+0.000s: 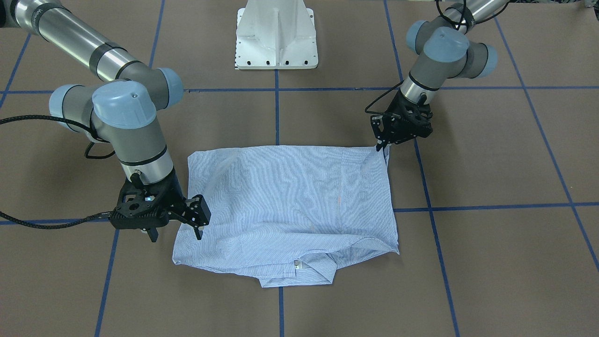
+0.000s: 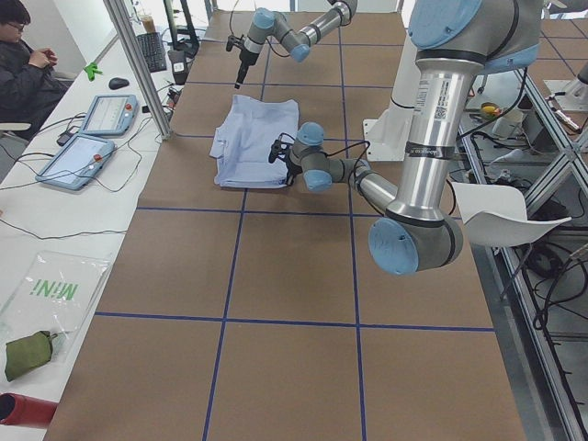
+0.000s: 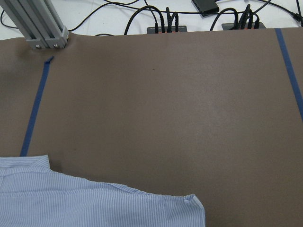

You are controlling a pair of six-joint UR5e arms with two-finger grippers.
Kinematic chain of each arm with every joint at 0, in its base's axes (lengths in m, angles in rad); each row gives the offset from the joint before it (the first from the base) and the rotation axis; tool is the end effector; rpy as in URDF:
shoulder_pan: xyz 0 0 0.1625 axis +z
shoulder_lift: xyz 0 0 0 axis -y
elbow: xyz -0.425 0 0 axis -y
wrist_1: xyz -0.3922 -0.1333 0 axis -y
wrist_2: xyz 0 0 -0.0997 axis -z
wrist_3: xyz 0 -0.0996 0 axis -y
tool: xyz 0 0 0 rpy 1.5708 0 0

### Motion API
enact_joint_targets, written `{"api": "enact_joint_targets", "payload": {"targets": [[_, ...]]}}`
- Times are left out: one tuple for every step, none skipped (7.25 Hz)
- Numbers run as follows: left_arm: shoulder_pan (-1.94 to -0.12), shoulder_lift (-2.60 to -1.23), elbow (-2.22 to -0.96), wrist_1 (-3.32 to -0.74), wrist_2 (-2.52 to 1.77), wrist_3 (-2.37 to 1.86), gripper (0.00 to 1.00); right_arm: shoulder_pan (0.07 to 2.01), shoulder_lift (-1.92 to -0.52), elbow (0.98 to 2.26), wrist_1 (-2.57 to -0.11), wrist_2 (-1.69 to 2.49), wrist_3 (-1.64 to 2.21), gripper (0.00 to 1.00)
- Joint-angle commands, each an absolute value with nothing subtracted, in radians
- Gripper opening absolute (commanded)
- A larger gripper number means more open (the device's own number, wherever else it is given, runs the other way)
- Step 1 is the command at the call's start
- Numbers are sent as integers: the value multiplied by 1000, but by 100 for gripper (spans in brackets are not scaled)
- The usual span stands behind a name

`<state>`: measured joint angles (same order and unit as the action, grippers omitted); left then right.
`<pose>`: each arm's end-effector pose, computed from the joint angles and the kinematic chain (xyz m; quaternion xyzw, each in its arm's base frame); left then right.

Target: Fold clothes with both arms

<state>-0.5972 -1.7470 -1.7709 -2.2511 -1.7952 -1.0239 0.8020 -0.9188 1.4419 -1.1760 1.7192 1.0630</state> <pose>0.4112 -0.4140 0.3977 0.1899 0.4735 0.0348 0.8594 -0.4268 -0.6118 0.2850 0.2164 -0.3909 0.0986 0.8892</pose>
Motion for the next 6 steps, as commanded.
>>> {"api": "enact_joint_targets", "payload": {"targets": [[-710, -1749, -1720, -2246, -1795, -917, 0, 787, -920, 1442, -1152, 1718, 1069, 100], [-776, -1796, -1645, -2246, -1790, -852, 0, 784, -920, 1445, -1152, 1718, 1077, 100], [-828, -1907, -1532, -2244, -1783, -807, 0, 778, -922, 1453, -1152, 1715, 1078, 100], [-868, -2019, -1387, -2252, -1782, -805, 0, 775, -930, 1466, -1152, 1715, 1078, 100], [-885, -2125, -1265, -2259, -1778, -805, 0, 770, -934, 1474, -1152, 1713, 1080, 100], [-891, -2238, -1133, -2266, -1732, -807, 0, 764, -937, 1491, -1152, 1713, 1080, 100]]}}
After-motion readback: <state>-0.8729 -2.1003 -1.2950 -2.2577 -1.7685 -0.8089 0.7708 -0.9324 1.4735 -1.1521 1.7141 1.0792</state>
